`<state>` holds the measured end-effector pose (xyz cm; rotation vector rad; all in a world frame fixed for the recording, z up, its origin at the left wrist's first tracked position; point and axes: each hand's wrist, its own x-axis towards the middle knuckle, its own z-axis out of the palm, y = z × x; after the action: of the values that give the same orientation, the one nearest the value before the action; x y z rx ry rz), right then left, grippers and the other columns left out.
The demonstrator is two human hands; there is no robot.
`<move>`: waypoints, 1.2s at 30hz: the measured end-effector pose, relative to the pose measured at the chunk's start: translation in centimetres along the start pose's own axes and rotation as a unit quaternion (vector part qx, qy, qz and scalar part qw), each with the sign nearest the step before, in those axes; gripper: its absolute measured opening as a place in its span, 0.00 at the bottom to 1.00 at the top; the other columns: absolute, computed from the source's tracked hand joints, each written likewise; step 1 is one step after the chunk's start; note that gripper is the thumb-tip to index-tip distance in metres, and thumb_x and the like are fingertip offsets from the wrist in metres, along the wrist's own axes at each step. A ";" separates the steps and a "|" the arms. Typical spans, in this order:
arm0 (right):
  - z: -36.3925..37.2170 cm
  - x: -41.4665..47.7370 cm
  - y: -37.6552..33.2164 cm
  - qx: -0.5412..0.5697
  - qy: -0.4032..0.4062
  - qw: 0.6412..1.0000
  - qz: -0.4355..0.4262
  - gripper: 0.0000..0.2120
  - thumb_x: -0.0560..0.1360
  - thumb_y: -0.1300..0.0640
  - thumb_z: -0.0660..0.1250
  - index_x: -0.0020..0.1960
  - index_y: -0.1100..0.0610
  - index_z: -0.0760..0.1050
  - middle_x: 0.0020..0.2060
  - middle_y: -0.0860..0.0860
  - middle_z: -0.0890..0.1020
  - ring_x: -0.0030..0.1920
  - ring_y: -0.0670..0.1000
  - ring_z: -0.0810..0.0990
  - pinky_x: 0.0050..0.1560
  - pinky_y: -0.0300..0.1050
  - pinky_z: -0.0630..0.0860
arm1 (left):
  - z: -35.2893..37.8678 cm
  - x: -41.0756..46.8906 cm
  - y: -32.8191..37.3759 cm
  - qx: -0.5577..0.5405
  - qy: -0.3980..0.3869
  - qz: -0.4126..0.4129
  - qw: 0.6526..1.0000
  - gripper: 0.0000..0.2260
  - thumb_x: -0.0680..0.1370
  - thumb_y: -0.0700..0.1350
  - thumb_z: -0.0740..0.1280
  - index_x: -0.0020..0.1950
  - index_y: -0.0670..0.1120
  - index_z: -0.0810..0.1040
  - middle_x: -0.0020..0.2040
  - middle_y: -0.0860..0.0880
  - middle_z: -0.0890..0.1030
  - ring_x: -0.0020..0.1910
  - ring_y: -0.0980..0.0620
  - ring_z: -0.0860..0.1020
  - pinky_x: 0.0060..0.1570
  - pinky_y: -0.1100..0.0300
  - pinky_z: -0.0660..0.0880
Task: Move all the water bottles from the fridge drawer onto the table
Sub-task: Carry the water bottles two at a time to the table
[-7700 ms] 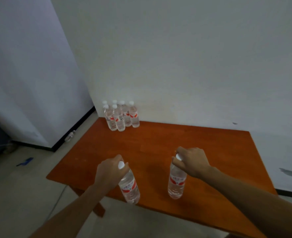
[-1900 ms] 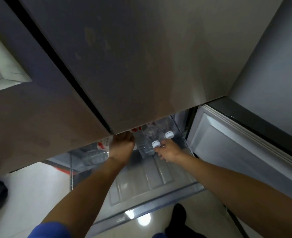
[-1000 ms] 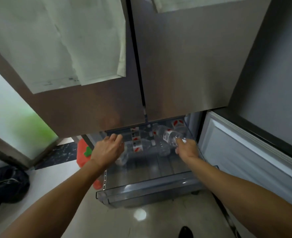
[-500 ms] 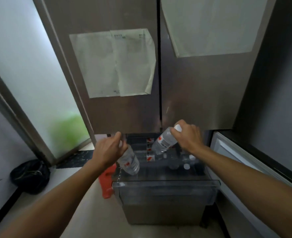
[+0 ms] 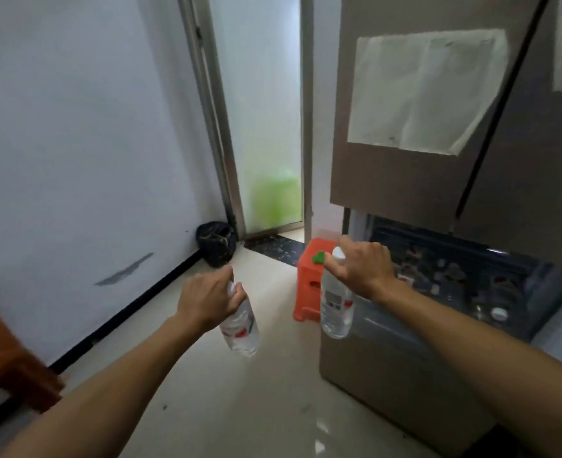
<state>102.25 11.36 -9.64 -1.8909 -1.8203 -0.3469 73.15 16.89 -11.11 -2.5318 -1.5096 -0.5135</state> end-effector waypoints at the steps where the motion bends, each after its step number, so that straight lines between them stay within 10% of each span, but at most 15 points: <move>1: 1.2 -0.2 -2.1 0.001 -0.017 1.000 -0.019 0.17 0.76 0.40 0.60 0.39 0.52 0.65 0.29 0.52 0.72 0.27 0.55 0.71 0.30 0.45 0.69 | -0.3 -1.8 -2.1 0.012 0.000 -0.011 1.000 0.12 0.75 0.54 0.65 0.39 0.46 0.71 0.31 0.44 0.78 0.29 0.43 0.75 0.30 0.58 0.67; 9: 9.8 0.6 -22.0 0.015 -0.097 0.982 -0.160 0.19 0.74 0.39 0.59 0.46 0.54 0.73 0.37 0.56 0.82 0.36 0.58 0.79 0.34 0.46 0.66 | -4.0 -15.7 -20.0 0.071 -0.019 -0.132 0.989 0.13 0.73 0.54 0.67 0.36 0.49 0.68 0.25 0.53 0.67 0.22 0.53 0.65 0.25 0.63 0.56; 15: 16.5 0.7 -40.0 0.090 -0.123 0.963 -0.223 0.16 0.75 0.38 0.59 0.43 0.51 0.70 0.32 0.49 0.79 0.28 0.49 0.73 0.29 0.40 0.66 | -8.6 -24.9 -33.7 0.100 -0.048 -0.246 0.963 0.12 0.74 0.56 0.64 0.41 0.48 0.72 0.31 0.49 0.77 0.29 0.48 0.75 0.31 0.57 0.74; 19: 19.2 1.4 -49.7 0.136 -0.111 0.946 -0.274 0.15 0.74 0.39 0.61 0.41 0.51 0.71 0.30 0.49 0.80 0.25 0.47 0.70 0.26 0.37 0.63 | -11.0 -30.1 -41.0 0.123 -0.052 -0.299 0.945 0.11 0.74 0.56 0.64 0.39 0.50 0.67 0.27 0.54 0.69 0.25 0.52 0.69 0.26 0.60 0.61; 25: 23.6 3.7 -63.8 0.195 -0.142 0.906 -0.349 0.24 0.72 0.29 0.44 0.42 0.47 0.64 0.29 0.44 0.74 0.25 0.41 0.69 0.26 0.36 0.64 | -11.7 -36.6 -50.4 0.125 -0.055 -0.415 0.899 0.10 0.75 0.56 0.63 0.41 0.50 0.70 0.30 0.51 0.76 0.30 0.49 0.75 0.30 0.58 0.68; 31: 30.3 7.4 -77.1 0.221 -0.149 0.861 -0.434 0.16 0.76 0.39 0.62 0.40 0.49 0.65 0.25 0.43 0.68 0.22 0.41 0.63 0.25 0.34 0.55 | -12.0 -39.7 -59.7 0.132 -0.066 -0.482 0.863 0.09 0.76 0.56 0.61 0.41 0.52 0.68 0.31 0.55 0.73 0.27 0.55 0.71 0.27 0.61 0.63; 36: 34.2 10.2 -88.5 0.241 -0.182 0.822 -0.483 0.16 0.77 0.37 0.56 0.42 0.49 0.66 0.28 0.44 0.72 0.25 0.43 0.69 0.23 0.36 0.64 | -13.5 -41.4 -67.0 0.146 -0.049 -0.543 0.825 0.09 0.77 0.55 0.61 0.43 0.52 0.68 0.29 0.55 0.72 0.26 0.57 0.69 0.25 0.65 0.60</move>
<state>10.67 36.74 -18.54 -0.5951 -2.6988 0.1793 -6.34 11.07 -16.74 -1.2690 -2.7199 -0.2017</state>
